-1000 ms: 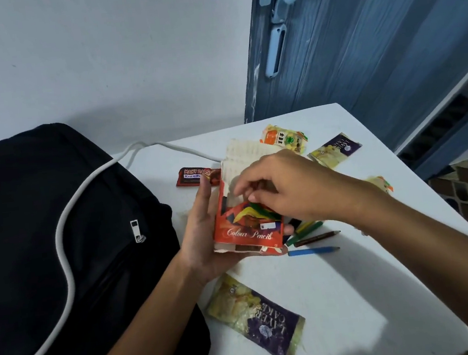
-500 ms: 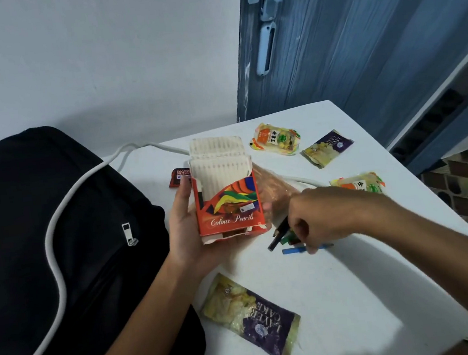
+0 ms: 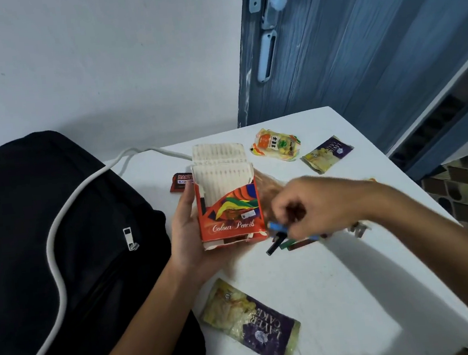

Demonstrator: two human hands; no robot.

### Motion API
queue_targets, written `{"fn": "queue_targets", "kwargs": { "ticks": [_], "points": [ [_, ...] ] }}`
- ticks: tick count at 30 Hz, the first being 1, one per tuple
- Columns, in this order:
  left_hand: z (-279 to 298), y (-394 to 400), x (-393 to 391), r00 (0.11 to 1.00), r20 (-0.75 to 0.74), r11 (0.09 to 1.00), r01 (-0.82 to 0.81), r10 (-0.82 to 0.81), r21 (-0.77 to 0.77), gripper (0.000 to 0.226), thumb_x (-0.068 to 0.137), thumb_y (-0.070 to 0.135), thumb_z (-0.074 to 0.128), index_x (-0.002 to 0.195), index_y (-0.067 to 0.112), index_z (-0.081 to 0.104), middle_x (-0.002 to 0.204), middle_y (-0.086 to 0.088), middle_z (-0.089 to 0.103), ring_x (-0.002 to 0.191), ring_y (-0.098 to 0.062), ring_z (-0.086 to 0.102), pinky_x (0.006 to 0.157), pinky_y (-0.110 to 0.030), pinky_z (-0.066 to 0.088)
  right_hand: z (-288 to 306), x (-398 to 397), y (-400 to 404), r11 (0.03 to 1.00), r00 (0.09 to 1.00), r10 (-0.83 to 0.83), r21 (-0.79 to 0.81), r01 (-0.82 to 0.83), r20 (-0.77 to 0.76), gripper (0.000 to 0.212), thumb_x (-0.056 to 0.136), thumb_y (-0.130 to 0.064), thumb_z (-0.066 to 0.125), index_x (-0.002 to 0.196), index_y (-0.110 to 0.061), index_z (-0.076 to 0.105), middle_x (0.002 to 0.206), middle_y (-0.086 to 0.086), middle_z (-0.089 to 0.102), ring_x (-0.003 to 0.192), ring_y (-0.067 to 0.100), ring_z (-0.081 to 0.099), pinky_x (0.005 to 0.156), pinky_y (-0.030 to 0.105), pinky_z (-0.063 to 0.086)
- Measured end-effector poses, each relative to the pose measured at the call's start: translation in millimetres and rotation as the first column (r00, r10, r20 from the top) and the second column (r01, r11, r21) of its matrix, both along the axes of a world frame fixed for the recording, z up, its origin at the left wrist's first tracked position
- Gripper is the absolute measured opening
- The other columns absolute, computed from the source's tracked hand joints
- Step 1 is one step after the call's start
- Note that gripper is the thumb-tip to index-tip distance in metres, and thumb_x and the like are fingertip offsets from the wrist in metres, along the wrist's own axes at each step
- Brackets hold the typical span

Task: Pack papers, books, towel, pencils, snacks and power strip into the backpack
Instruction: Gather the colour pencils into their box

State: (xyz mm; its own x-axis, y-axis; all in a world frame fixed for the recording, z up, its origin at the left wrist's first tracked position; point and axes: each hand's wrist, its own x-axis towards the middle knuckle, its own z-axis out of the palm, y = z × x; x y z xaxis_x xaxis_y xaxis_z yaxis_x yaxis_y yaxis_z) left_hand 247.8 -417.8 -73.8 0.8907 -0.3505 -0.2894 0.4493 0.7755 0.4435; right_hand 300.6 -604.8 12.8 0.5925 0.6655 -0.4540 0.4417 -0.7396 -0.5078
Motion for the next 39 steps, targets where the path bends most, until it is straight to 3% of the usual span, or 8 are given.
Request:
{"fn": "queue_targets", "kwargs": {
  "ticks": [5, 9, 12, 16, 21, 25, 32, 39],
  "points": [
    [7, -4, -2, 1.0, 0.005, 0.999, -0.027, 0.027, 0.022, 0.067, 0.091, 0.064, 0.029, 0.113, 0.016, 0.07, 0.114, -0.016, 0.068, 0.093, -0.035, 0.069, 0.087, -0.061, 0.045, 18, 16, 14, 0.845, 0.946, -0.284, 0.507, 0.17, 0.156, 0.015, 0.082, -0.003, 0.067, 0.076, -0.017, 0.065, 0.063, -0.014, 0.062, 0.055, -0.003, 0.051, 0.058, 0.013, 0.038],
    [5, -3, -2, 0.999, 0.037, 0.999, 0.0, -0.002, 0.051, 0.066, 0.09, 0.063, 0.032, 0.132, 0.019, 0.057, 0.122, -0.018, 0.064, 0.098, -0.037, 0.067, 0.085, -0.054, 0.053, 7, 20, 35, 0.973, 0.786, -0.129, 0.231, -0.017, 0.605, 0.015, 0.085, -0.021, 0.058, 0.095, -0.022, 0.07, 0.089, -0.007, 0.062, 0.082, 0.012, 0.055, 0.071, 0.031, 0.043],
    [5, -3, -2, 0.999, 0.042, 0.997, 0.001, -0.004, 0.078, 0.066, 0.088, 0.064, 0.035, 0.131, 0.018, 0.056, 0.121, -0.018, 0.065, 0.098, -0.036, 0.067, 0.079, -0.049, 0.056, 2, 13, 46, 0.995, 0.708, 0.003, 0.07, -0.075, 0.706, 0.02, 0.091, -0.024, 0.053, 0.104, -0.025, 0.069, 0.099, -0.004, 0.055, 0.098, 0.017, 0.052, 0.075, 0.035, 0.046],
    [6, -3, -3, 1.0, 0.022, 0.995, -0.013, 0.011, 0.1, 0.064, 0.089, 0.062, 0.033, 0.105, 0.015, 0.074, 0.102, -0.016, 0.071, 0.085, -0.031, 0.071, 0.071, -0.044, 0.058, 1, 7, 53, 0.986, 0.69, 0.12, -0.005, -0.167, 0.714, 0.023, 0.092, -0.024, 0.051, 0.107, -0.029, 0.068, 0.098, -0.007, 0.061, 0.098, 0.015, 0.053, 0.076, 0.035, 0.049],
    [6, -1, -2, 0.999, 0.042, 0.994, -0.002, -0.002, 0.107, 0.066, 0.091, 0.063, 0.029, 0.12, 0.015, 0.063, 0.11, -0.017, 0.069, 0.09, -0.034, 0.069, 0.078, -0.049, 0.057, 4, 8, 48, 0.927, 0.921, -0.149, 0.375, 0.003, 0.36, 0.025, 0.086, -0.007, 0.056, 0.101, -0.019, 0.071, 0.083, -0.009, 0.072, 0.082, 0.003, 0.066, 0.074, 0.024, 0.051],
    [3, -1, -1, 0.998, 0.061, 0.996, 0.025, -0.03, 0.082, 0.068, 0.09, 0.065, 0.03, 0.129, 0.017, 0.058, 0.125, -0.021, 0.061, 0.1, -0.042, 0.064, 0.093, -0.06, 0.045, 3, 18, 36, 0.835, 0.88, -0.336, 0.538, 0.114, 0.336, 0.021, 0.083, 0.0, 0.061, 0.08, -0.019, 0.069, 0.074, -0.018, 0.066, 0.071, -0.009, 0.059, 0.067, 0.01, 0.043],
    [2, 0, 0, 0.999, 0.05, 1.0, -0.006, 0.005, 0.007, 0.068, 0.091, 0.065, 0.03, 0.116, 0.016, 0.07, 0.118, -0.017, 0.066, 0.097, -0.036, 0.067, 0.092, -0.063, 0.042, -13, 25, -2, 0.962, 0.949, 0.024, -0.266, 0.064, 0.315, 0.022, 0.071, -0.012, 0.069, 0.061, -0.029, 0.059, 0.066, -0.012, 0.059, 0.067, 0.011, 0.06, 0.058, 0.029, 0.048],
    [3, 0, 0, 1.0, 0.02, 1.0, -0.015, 0.015, -0.017, 0.068, 0.09, 0.065, 0.031, 0.118, 0.015, 0.068, 0.115, -0.016, 0.067, 0.089, -0.037, 0.069, 0.084, -0.055, 0.051, -50, 10, -7, 0.976, 0.876, 0.117, -0.219, -0.013, 0.468, 0.021, 0.079, -0.021, 0.058, 0.093, -0.031, 0.069, 0.087, -0.012, 0.064, 0.079, 0.014, 0.059, 0.057, 0.023, 0.035]
  ]
}}
